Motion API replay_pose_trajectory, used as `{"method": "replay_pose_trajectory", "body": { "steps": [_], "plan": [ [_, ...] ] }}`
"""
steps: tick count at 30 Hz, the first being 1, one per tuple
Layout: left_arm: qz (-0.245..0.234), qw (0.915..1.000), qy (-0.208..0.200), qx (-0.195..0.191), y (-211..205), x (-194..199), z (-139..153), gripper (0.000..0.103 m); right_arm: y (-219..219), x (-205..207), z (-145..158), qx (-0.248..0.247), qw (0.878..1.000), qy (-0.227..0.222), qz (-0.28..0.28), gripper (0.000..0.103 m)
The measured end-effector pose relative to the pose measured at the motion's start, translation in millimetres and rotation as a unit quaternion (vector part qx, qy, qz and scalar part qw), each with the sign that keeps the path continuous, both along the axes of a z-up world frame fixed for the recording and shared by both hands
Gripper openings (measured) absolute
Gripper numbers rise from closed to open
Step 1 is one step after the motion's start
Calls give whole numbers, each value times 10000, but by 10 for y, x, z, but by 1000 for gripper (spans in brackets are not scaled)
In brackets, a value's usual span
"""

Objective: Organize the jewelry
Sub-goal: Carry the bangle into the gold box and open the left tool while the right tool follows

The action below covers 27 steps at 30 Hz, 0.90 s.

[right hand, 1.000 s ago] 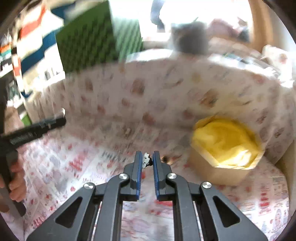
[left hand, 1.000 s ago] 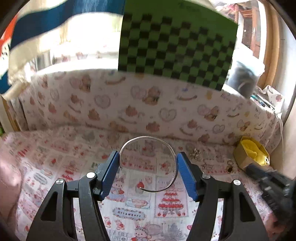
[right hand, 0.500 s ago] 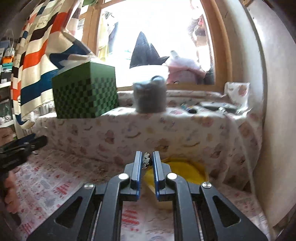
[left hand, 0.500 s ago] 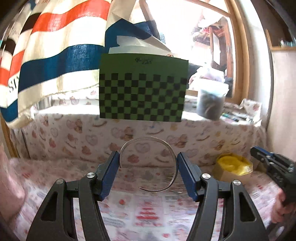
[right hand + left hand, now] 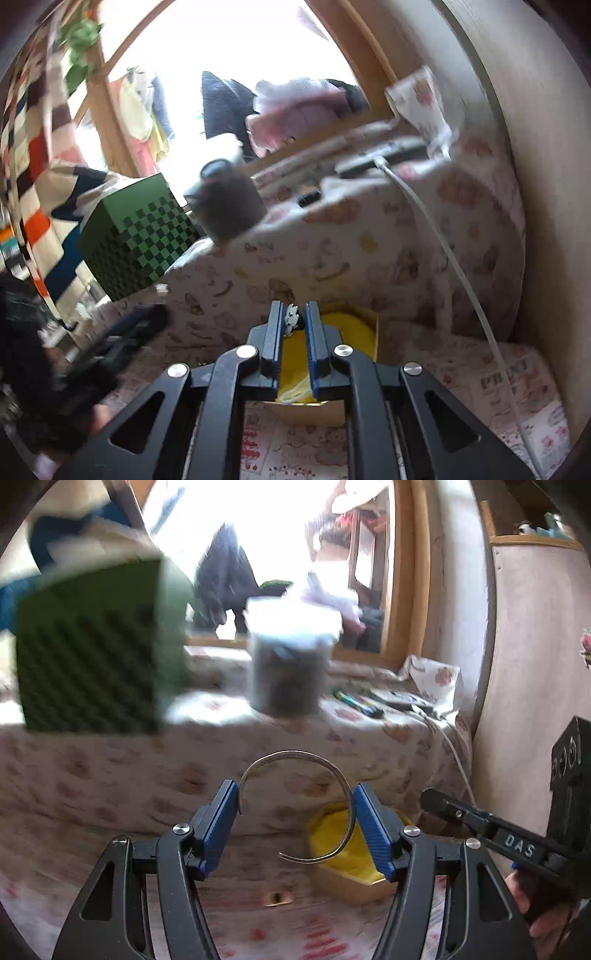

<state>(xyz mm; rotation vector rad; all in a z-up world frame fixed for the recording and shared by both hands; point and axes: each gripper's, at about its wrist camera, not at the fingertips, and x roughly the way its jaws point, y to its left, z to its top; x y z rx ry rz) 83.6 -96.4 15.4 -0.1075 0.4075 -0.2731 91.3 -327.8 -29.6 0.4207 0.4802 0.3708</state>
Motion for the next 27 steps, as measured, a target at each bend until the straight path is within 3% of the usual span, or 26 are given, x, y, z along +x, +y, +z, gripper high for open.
{"method": "replay_pose_trajectory", "body": {
  "steps": [4, 13, 23, 27],
  "plan": [
    [-337, 9983, 319, -343, -105, 240, -126, 63, -131, 121, -117, 411, 9987, 315, -4, 10],
    [-936, 9921, 758, -358, -257, 418, -381, 63, -174, 319, -313, 603, 9949, 807, 84, 10],
    [-789, 9925, 814, -466, -193, 451, -383, 63, -203, 381, -386, 830, 9912, 1020, 157, 12],
    [-812, 9920, 911, -324, -264, 489, -378, 63, -275, 362, -374, 945, 9903, 1018, 12, 14]
  ]
}}
